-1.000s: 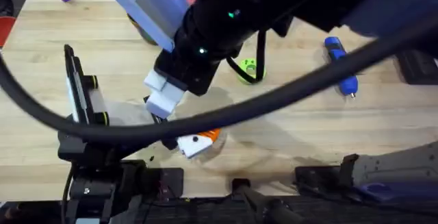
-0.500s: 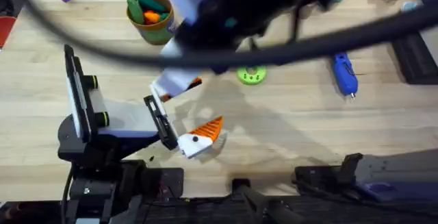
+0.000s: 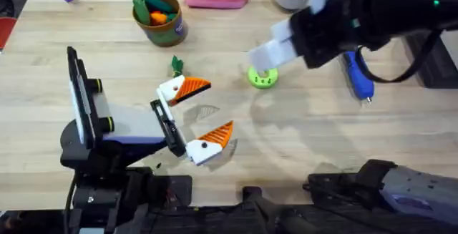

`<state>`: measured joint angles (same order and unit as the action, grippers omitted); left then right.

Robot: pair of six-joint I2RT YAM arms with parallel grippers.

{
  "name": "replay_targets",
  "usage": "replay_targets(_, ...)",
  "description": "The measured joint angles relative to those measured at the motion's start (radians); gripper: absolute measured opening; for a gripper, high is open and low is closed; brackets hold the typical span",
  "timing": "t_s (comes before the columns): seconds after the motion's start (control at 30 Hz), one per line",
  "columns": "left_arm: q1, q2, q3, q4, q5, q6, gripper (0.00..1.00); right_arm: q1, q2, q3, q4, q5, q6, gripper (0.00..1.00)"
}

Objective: Pick up the gripper from the table and insert it into the empty holder that is missing its gripper. Then pick up a screw, insert it into the mounting hole, and use the screwdriver to tighten it. Finally, clean up the table by picking up the vegetable and placing it into the bucket.

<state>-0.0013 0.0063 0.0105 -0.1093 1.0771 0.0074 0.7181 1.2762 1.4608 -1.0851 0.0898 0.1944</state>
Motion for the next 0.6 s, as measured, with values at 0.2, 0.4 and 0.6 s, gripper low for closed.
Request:
replay_targets(0.2, 0.0, 0.0, 0.0, 0.0, 0.0, 0.0, 0.985, -0.165, -0.008, -0.042, 0.001, 0.004, 0.169, 0.898)
replay_targets(0.4, 0.0, 0.0, 0.0, 0.0, 0.0, 0.0, 0.985, -0.26, 0.043, -0.043, -0.033, 0.012, 0.364, 0.898)
replay_targets(0.6, 0.0, 0.0, 0.0, 0.0, 0.0, 0.0, 0.985, -0.304, 0.254, 0.03, -0.18, 0.012, 0.49, 0.898)
